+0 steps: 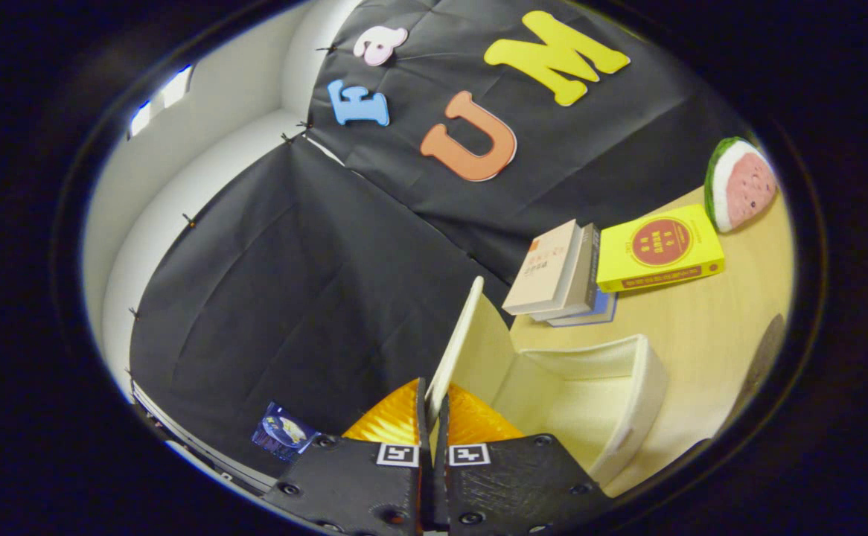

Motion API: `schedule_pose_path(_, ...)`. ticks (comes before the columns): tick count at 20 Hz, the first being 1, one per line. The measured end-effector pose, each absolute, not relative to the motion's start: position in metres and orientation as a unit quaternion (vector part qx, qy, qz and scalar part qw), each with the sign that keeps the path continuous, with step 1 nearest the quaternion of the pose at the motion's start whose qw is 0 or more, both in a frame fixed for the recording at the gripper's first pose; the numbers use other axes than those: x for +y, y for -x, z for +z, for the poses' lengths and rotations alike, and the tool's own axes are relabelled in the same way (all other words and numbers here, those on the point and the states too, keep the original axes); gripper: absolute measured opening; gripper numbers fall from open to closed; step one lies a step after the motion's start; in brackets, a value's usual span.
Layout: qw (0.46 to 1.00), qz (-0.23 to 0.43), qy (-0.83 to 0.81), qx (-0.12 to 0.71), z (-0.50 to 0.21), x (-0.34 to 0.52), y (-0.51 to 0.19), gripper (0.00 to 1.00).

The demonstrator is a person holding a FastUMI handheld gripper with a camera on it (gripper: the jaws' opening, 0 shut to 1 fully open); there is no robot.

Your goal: Open the storage box then place both shoes into the box .Put the left shoe in first, then the right shoe, with the right side of both shoes facing outward in a uniform manner.

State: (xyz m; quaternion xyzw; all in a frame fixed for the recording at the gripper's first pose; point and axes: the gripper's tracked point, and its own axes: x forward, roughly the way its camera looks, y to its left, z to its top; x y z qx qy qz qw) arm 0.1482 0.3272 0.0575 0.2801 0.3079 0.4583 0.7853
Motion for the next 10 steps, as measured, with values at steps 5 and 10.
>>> schedule_pose_path(5,0.784,0.47,-0.279,0.295,0.073,0.399,-0.135,0.0)
schedule_pose_path(10,0.793,0.473,-0.256,0.288,0.062,0.468,-0.13,0.05)
